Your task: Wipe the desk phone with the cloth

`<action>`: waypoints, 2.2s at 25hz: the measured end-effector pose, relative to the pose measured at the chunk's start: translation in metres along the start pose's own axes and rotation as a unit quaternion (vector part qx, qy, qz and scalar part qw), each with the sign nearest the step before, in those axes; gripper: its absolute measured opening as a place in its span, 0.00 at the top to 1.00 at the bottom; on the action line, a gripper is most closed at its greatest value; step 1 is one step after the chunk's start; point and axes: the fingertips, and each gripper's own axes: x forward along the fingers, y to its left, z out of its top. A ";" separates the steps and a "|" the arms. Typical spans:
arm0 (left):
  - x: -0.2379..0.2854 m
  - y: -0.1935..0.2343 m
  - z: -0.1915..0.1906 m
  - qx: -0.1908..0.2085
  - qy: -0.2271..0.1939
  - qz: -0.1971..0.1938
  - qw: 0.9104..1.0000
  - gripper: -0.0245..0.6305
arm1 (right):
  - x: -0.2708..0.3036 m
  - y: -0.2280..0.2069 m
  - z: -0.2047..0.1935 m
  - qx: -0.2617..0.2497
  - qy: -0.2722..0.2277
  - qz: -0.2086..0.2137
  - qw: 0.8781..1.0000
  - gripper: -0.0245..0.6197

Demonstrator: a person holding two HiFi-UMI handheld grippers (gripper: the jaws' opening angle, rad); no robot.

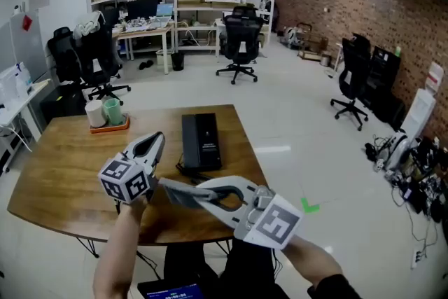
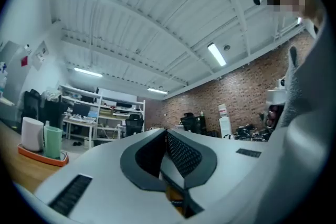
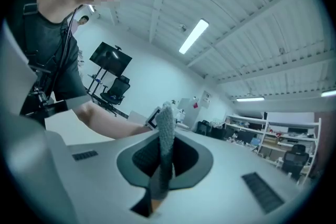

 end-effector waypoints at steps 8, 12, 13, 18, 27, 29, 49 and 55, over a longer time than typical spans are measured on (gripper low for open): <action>0.060 0.081 -0.059 -0.044 0.053 0.089 0.994 0.96 | 0.044 -0.091 -0.058 -0.004 0.102 -0.073 0.992 0.92; 0.067 0.090 -0.060 -0.018 0.045 0.109 0.993 0.96 | 0.064 -0.167 -0.104 -0.052 0.189 -0.121 0.973 0.92; 0.067 0.089 -0.057 -0.008 0.040 0.105 0.994 0.96 | 0.072 -0.182 -0.116 -0.054 0.209 -0.123 0.969 0.92; 0.069 0.080 -0.055 0.021 0.036 0.087 0.995 0.96 | 0.119 -0.229 -0.170 -0.076 0.293 -0.110 0.947 0.92; 0.073 0.079 -0.059 0.017 0.036 0.078 0.996 0.96 | 0.161 -0.266 -0.211 -0.139 0.351 -0.126 0.917 0.93; 0.074 0.075 -0.057 0.018 0.037 0.075 0.996 0.96 | 0.153 -0.259 -0.211 -0.143 0.355 -0.115 0.917 0.93; 0.070 0.080 -0.059 0.018 0.037 0.072 0.997 0.96 | 0.126 -0.198 -0.183 -0.150 0.317 -0.021 0.936 0.92; 0.070 0.077 -0.060 0.016 0.038 0.068 0.997 0.96 | 0.137 -0.267 -0.214 -0.115 0.352 -0.118 0.921 0.92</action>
